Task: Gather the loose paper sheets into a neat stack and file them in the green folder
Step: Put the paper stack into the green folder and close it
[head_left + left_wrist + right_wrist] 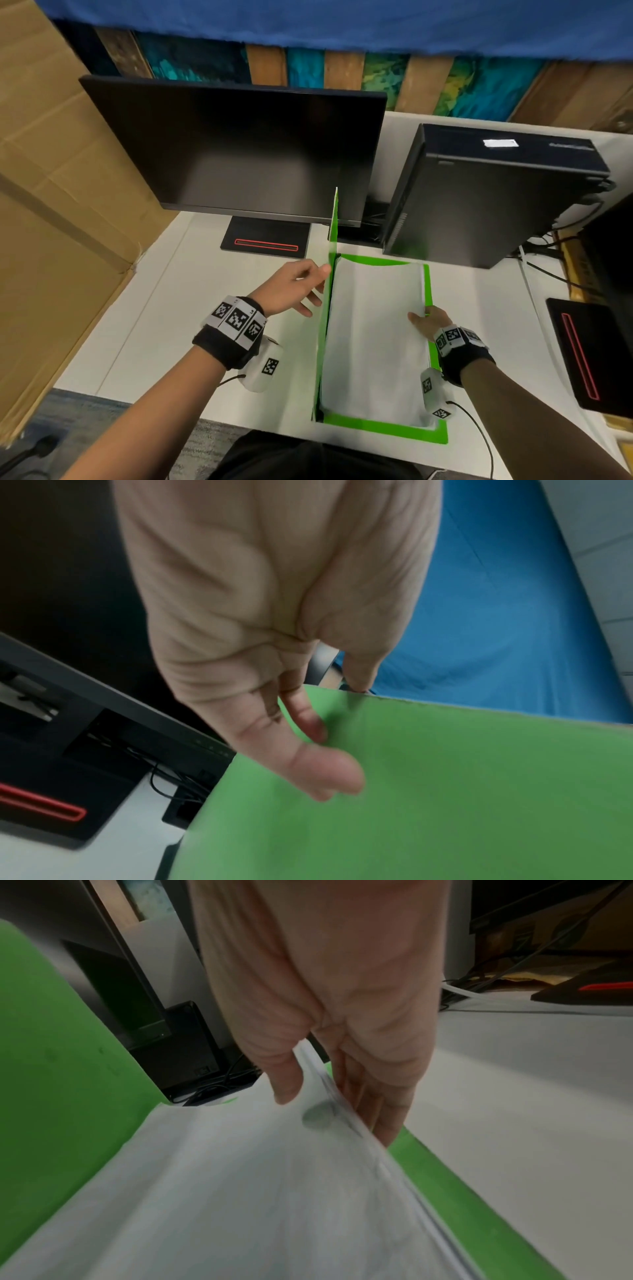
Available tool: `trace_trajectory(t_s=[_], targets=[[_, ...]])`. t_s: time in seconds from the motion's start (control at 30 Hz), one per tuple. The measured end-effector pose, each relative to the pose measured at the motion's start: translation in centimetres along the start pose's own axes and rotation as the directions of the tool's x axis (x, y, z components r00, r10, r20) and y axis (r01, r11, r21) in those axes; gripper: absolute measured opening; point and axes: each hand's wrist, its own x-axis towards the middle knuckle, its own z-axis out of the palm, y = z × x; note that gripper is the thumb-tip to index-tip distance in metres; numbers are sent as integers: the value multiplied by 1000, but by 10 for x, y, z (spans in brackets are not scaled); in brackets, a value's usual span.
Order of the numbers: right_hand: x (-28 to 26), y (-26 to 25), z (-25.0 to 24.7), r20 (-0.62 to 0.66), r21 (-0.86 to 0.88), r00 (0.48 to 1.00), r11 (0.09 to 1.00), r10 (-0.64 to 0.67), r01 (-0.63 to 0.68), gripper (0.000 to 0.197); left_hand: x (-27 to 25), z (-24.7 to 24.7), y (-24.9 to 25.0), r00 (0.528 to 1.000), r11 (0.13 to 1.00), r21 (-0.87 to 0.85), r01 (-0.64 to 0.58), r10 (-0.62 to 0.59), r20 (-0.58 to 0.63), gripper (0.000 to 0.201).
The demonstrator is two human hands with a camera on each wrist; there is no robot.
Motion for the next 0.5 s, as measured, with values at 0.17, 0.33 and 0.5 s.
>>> trace_trajectory(t_s=[0.17, 0.33, 0.5], targets=[[-5, -5, -25, -65, 65, 996, 996, -56, 61, 60, 13, 34, -14, 990, 999, 39, 27, -32, 141, 21], [-56, -26, -70, 288, 529, 920, 845, -264, 77, 64, 38, 67, -40, 969, 982, 172, 81, -118, 218, 32], [-62, -7, -80, 319, 349, 885, 911, -338, 223, 33, 55, 93, -53, 939, 958, 229, 174, -232, 254, 38]])
